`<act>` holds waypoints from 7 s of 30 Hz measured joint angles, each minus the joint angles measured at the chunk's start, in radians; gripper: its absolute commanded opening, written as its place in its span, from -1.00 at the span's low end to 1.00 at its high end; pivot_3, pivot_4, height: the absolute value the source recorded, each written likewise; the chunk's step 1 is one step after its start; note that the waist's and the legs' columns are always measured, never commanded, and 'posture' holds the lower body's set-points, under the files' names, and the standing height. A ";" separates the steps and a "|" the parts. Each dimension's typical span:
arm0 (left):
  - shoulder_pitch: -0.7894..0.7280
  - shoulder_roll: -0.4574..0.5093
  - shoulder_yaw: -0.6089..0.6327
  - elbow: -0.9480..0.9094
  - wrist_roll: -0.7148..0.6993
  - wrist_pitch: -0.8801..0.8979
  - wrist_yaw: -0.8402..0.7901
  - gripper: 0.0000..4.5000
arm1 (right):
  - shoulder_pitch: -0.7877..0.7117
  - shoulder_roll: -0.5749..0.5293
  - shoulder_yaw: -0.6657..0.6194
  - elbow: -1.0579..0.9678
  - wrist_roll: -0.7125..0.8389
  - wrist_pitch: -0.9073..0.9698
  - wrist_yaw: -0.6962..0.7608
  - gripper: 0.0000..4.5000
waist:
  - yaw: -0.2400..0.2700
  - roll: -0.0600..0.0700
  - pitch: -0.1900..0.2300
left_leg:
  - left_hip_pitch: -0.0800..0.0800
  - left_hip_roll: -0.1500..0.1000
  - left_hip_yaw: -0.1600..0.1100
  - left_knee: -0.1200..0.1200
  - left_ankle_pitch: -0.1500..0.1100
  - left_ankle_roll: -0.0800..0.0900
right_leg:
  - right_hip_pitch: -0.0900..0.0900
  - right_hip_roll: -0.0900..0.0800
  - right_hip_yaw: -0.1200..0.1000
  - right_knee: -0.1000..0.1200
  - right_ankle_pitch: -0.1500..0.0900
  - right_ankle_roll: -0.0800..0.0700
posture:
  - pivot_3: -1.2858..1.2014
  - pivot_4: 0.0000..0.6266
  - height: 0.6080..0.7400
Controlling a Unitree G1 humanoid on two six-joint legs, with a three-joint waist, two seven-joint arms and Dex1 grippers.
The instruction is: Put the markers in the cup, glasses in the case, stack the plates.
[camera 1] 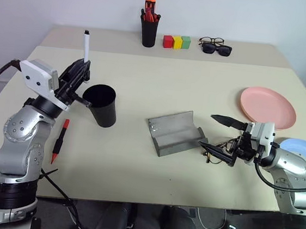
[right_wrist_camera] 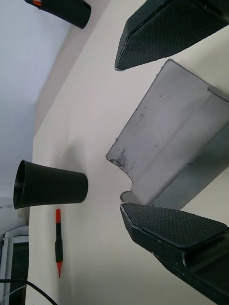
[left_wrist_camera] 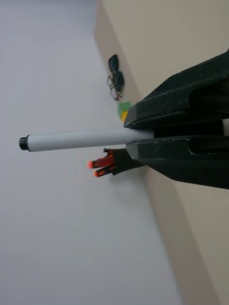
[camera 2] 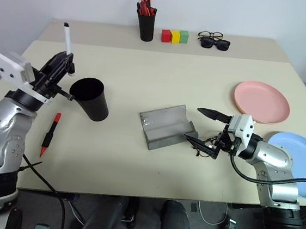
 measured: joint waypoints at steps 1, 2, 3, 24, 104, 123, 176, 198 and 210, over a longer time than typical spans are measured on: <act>0.009 0.000 0.000 -0.012 -0.004 0.014 0.002 -0.96 | -0.002 0.000 0.000 0.000 0.000 0.000 0.000 1.00 | 0.000 0.000 0.000 | 0.000 0.000 0.000 0.000 0.000 0.000 | 0.000 0.000 0.000 0.000 0.000 0.000 | 0.03 -0.52 1.00; 0.014 -0.002 -0.002 -0.020 -0.009 0.022 0.005 -0.96 | -0.003 0.000 0.000 0.000 0.000 0.000 0.000 1.00 | 0.000 0.000 0.000 | 0.000 0.000 0.000 0.000 0.000 0.000 | 0.000 0.000 0.000 0.000 0.000 0.000 | 0.03 -0.52 1.00; 0.015 -0.008 -0.002 -0.029 -0.014 0.035 0.011 -0.96 | -0.003 0.000 0.000 0.000 0.000 0.000 0.000 1.00 | 0.000 0.000 0.000 | 0.000 0.000 0.000 0.000 0.000 0.000 | 0.000 0.000 0.000 0.000 0.000 0.000 | 0.03 -0.52 1.00; 0.050 -0.055 -0.032 -0.070 -0.009 0.061 0.043 -0.96 | -0.037 0.027 -0.002 -0.035 0.078 0.035 -0.034 1.00 | 0.001 0.000 0.000 | 0.000 0.000 0.000 -0.001 0.000 0.000 | -0.001 0.000 0.000 -0.002 0.000 0.000 | 0.03 -0.52 1.00; 0.230 0.055 0.204 -0.288 -0.084 1.294 0.344 -0.98 | -0.138 0.091 0.055 0.109 0.018 0.048 0.011 1.00 | -0.001 0.015 -0.007 | 0.007 0.000 0.002 -0.016 0.003 -0.005 | -0.003 -0.001 0.002 -0.004 0.001 -0.005 | 0.03 -0.52 1.00; -0.091 -0.060 0.079 0.073 0.400 0.262 0.598 -0.98 | -0.052 0.082 0.023 0.046 0.020 -0.017 0.058 1.00 | 0.024 -0.001 -0.001 | -0.001 0.000 0.006 -0.015 0.002 -0.004 | -0.005 -0.002 0.002 -0.006 0.004 -0.001 | 0.03 -0.52 1.00; 0.129 -0.071 -0.102 -0.119 0.210 -0.022 0.064 0.28 | -0.105 0.103 0.049 0.073 0.002 -0.021 0.032 1.00 | 0.025 -0.002 0.000 | 0.000 0.000 0.007 -0.012 0.001 -0.002 | -0.003 -0.002 0.001 -0.005 0.003 -0.002 | 0.03 -0.52 1.00; -0.089 -0.072 -0.118 -0.040 0.218 0.199 0.160 0.99 | -0.093 0.088 0.026 0.048 0.014 0.027 -0.062 1.00 | 0.029 -0.003 0.000 | 0.000 0.000 0.007 -0.008 0.001 -0.002 | -0.003 -0.001 0.001 -0.001 0.004 0.000 | 0.03 -0.52 1.00; -0.573 -0.204 -0.457 0.214 0.146 0.502 -0.073 0.99 | 0.108 0.009 -0.187 -0.223 0.090 0.276 -0.311 1.00 | 0.037 -0.004 0.001 | -0.003 0.000 0.006 0.001 -0.002 0.003 | 0.000 -0.001 0.000 -0.002 0.005 0.004 | 0.03 -0.52 1.00</act>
